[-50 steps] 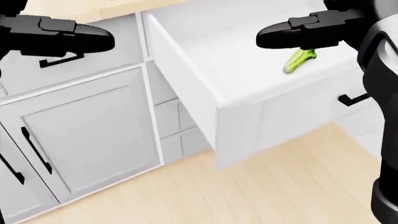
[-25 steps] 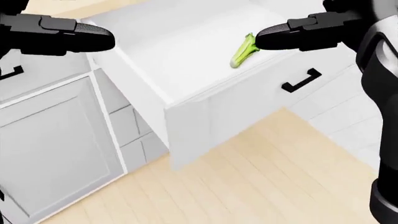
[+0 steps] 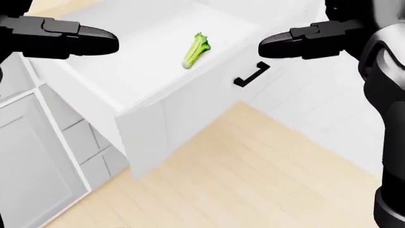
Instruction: Close the right drawer.
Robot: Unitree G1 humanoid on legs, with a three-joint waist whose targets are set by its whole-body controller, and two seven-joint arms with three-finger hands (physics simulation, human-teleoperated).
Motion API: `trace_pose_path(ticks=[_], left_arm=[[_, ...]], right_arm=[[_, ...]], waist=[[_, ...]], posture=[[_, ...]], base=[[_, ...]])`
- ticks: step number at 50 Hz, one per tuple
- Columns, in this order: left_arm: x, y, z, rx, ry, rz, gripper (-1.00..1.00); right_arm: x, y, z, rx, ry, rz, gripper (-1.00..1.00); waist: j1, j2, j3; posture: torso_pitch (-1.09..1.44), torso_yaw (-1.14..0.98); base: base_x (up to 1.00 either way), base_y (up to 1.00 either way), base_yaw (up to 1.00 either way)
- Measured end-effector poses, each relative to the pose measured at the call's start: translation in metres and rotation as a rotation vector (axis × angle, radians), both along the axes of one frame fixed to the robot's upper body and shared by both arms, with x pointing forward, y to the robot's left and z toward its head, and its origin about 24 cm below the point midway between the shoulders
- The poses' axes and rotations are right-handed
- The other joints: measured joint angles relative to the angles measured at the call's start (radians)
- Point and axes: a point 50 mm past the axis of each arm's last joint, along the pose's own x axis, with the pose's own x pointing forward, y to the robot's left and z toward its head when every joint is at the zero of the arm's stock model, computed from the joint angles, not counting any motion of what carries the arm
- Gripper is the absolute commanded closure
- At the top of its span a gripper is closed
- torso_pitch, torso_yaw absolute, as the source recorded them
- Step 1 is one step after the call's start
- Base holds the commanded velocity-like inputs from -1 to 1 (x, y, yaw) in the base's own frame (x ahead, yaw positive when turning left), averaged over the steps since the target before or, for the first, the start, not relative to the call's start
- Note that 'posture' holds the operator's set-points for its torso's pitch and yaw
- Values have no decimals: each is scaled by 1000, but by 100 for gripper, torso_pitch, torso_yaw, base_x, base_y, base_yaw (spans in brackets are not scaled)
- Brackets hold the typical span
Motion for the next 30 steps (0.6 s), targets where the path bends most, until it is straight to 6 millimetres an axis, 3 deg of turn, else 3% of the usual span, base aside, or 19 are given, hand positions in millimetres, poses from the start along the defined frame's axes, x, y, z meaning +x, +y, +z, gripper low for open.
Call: trace_pose_path(ticks=[4, 6, 13, 17, 20, 21, 25, 30], left_arm=[[-2, 1, 4, 0, -25, 7, -100], [-3, 2, 6, 0, -29, 12, -100], [-1, 10, 5, -8, -8, 56, -100], [-2, 7, 7, -2, -25, 39, -100], [-2, 6, 9, -2, -32, 36, -100], [-2, 3, 8, -3, -32, 27, -100], [1, -2, 2, 7, 4, -8, -100], [-3, 2, 7, 0, -24, 10, -100]], right_arm=[[-2, 3, 9, -5, -30, 12, -100], [-3, 4, 13, -8, -44, 17, -100], [1, 11, 4, -11, 1, 57, -100], [-2, 10, 13, -12, -38, 47, -100], [-3, 9, 16, -15, -56, 46, -100], [-3, 7, 14, -14, -52, 38, -100], [0, -1, 7, -4, -13, -1, -100], [-2, 3, 9, -9, -27, 16, -100]], waist=[[4, 43, 7], [3, 78, 1], [7, 45, -4], [10, 2, -5], [11, -55, -15], [1, -43, -12], [-7, -32, -10], [4, 24, 7]], posture=[[0, 0], [0, 0], [0, 0], [0, 0], [0, 0], [0, 0], [0, 0], [0, 0]], base=[[0, 0, -29], [0, 0, -29], [0, 0, -29], [0, 0, -29], [0, 0, -29], [0, 0, -28], [0, 0, -29], [0, 0, -29]])
